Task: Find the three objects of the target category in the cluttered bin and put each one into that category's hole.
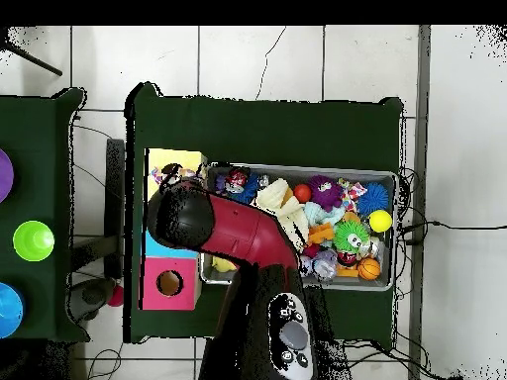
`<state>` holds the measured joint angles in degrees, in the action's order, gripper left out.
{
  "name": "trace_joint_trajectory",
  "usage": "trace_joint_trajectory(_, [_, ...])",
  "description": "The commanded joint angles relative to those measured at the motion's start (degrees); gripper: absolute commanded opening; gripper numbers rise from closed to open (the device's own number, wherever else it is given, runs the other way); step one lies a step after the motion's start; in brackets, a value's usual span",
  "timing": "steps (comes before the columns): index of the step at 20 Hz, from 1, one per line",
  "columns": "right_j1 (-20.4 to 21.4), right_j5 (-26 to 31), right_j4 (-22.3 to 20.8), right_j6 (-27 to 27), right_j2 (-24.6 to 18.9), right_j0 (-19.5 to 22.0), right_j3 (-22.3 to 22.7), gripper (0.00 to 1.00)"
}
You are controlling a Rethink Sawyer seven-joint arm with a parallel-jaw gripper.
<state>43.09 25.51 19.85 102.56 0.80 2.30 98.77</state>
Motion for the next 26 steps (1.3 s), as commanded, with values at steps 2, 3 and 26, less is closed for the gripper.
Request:
trace_joint_trajectory(2, [-2.9,-3.5,4.1,13.7,-4.0,1.1,5.6,0.00])
trace_joint_trajectory(3, [-2.9,-3.5,4.4,13.6,-4.3,1.3,5.9,0.00])
trace_joint_trajectory(26, [-4.6,-6.4,12.9,17.9,-0.3,-3.1,7.3,0.00])
